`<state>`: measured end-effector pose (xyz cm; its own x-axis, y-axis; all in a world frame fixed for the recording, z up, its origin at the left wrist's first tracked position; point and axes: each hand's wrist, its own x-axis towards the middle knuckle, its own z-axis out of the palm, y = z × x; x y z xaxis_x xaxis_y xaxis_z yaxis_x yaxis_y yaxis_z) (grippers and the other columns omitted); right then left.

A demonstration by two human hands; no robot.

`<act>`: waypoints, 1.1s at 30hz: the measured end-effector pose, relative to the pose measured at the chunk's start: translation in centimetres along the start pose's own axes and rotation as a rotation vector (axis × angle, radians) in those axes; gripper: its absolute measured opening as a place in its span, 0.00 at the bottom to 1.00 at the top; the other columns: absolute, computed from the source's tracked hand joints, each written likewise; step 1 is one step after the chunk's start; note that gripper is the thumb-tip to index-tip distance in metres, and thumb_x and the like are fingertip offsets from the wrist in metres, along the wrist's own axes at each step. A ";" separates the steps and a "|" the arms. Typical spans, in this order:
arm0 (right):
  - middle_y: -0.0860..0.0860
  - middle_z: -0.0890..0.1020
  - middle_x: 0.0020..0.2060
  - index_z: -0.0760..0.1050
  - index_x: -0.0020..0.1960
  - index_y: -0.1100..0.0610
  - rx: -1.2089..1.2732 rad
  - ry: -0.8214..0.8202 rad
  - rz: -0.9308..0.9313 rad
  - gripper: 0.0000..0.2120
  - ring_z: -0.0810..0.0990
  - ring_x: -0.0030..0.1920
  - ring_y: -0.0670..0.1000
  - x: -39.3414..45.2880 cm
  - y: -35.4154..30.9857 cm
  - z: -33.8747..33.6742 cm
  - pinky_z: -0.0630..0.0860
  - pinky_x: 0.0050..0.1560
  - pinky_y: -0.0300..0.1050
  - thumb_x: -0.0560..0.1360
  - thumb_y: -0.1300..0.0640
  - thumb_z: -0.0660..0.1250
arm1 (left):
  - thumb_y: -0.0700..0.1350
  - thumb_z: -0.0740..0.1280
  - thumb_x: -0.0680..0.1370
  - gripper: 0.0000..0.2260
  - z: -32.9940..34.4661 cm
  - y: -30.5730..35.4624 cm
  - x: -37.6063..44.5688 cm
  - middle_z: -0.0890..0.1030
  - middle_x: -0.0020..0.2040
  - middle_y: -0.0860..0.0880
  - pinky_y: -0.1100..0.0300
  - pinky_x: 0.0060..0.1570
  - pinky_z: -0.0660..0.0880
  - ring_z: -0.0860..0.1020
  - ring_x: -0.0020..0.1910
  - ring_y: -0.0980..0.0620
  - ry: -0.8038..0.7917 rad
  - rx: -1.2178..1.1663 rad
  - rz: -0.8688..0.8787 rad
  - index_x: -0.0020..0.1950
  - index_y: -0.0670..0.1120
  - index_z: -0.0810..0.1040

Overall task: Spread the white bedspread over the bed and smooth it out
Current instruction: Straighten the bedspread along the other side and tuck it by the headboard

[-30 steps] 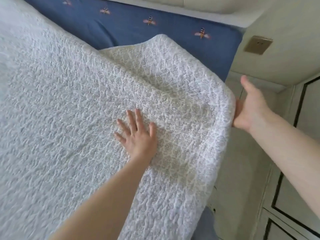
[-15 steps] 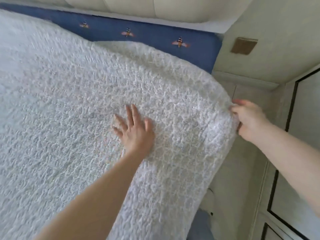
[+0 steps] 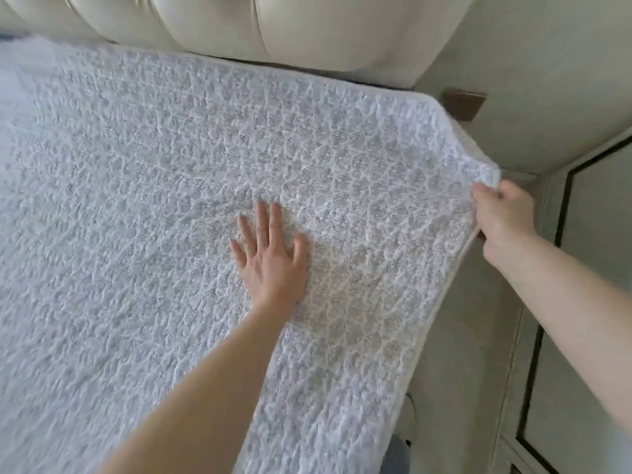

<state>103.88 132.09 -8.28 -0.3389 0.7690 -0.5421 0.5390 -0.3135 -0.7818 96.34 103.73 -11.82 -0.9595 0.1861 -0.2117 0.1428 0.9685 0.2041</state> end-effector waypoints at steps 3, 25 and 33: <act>0.54 0.81 0.41 0.79 0.49 0.56 0.013 -0.128 0.131 0.05 0.79 0.42 0.54 1.8 0.3 1.8 0.77 0.46 0.50 0.75 0.63 0.66 | 0.62 0.46 0.82 0.30 0.1 0.3 0.4 0.34 0.80 0.58 0.44 0.77 0.36 0.32 0.78 0.52 0.010 0.046 -0.014 0.80 0.59 0.36; 0.54 0.75 0.30 0.81 0.56 0.63 -0.480 -0.131 -0.266 0.12 0.68 0.30 0.49 8.6 -9.1 1.6 0.63 0.32 0.43 0.77 0.56 0.69 | 0.63 0.43 0.81 0.29 -2.5 4.8 13.6 0.30 0.79 0.53 0.38 0.76 0.37 0.29 0.76 0.42 -0.116 0.086 0.026 0.78 0.62 0.32; 0.57 0.80 0.37 0.82 0.50 0.63 -0.698 -0.154 -0.560 0.07 0.77 0.44 0.60 6.7 -10.3 1.6 0.67 0.41 0.45 0.78 0.61 0.66 | 0.51 0.63 0.78 0.21 -5.3 8.6 16.7 0.62 0.76 0.46 0.40 0.76 0.52 0.54 0.77 0.43 -0.018 -0.227 -0.112 0.69 0.50 0.66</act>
<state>94.81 139.59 -4.41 -0.7640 0.6088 -0.2135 0.5923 0.5308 -0.6061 80.21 114.28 -8.49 -0.9614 0.0846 -0.2617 -0.0243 0.9216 0.3874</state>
